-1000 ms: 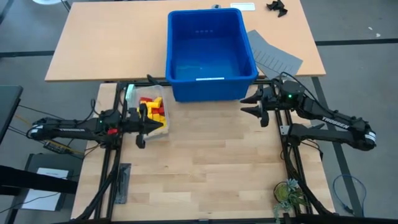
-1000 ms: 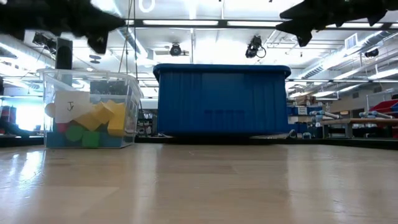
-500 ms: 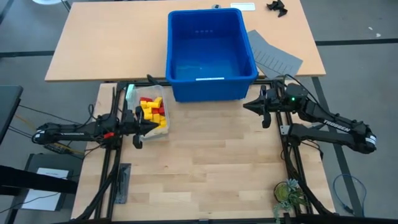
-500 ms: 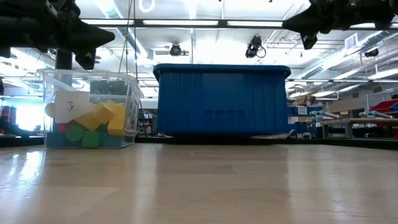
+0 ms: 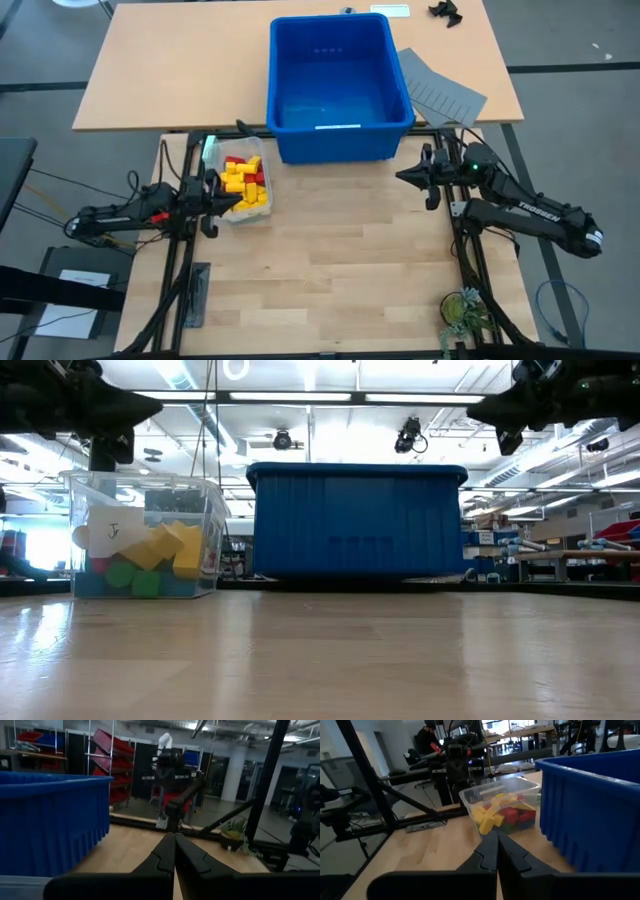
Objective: Sort blocks
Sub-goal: Return to Home Position
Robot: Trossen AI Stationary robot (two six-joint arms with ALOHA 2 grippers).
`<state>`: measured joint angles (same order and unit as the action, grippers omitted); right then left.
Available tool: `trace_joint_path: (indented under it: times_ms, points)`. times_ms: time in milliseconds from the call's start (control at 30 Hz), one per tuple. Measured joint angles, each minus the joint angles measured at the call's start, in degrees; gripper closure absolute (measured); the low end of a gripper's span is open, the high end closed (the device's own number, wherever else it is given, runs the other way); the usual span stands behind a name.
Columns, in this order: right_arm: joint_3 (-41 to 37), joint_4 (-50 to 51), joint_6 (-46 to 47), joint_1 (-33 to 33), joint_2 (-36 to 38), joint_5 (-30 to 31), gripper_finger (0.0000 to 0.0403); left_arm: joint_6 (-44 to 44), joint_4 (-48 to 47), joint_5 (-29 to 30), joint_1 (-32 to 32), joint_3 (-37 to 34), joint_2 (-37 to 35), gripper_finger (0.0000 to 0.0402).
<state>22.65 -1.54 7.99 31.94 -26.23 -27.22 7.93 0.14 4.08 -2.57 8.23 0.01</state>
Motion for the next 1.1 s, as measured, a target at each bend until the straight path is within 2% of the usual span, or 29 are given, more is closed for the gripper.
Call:
trace_joint_path:
  times_ms: [533, 600, 900, 1000, 1100]
  points:
    - [-14.12, -4.33, 7.84, 0.07, 16.83, 0.56, 0.0401, 0.32, -2.13, 0.74, 0.0, -0.02, -0.02, 0.0385]
    - [-16.1, -4.6, 8.89, 0.07, 18.79, 3.68, 0.0401, 0.36, -2.13, 0.84, 0.0, -0.02, -0.02, 0.0385]
    - [-20.95, -5.14, 5.68, -5.3, 23.05, 25.67, 0.0402, 1.68, -2.14, 2.74, 0.0, -0.02, -0.02, 0.0385]
    - [-21.52, -5.12, 4.77, -8.23, 23.44, 30.04, 0.0402, 1.72, -2.16, 2.8, 0.0, -0.02, -0.02, 0.0385]
    - [-21.91, -4.83, 3.63, -11.49, 24.05, 30.52, 0.0403, 1.72, -2.16, 2.95, 0.0, -0.02, -0.02, 0.0385]
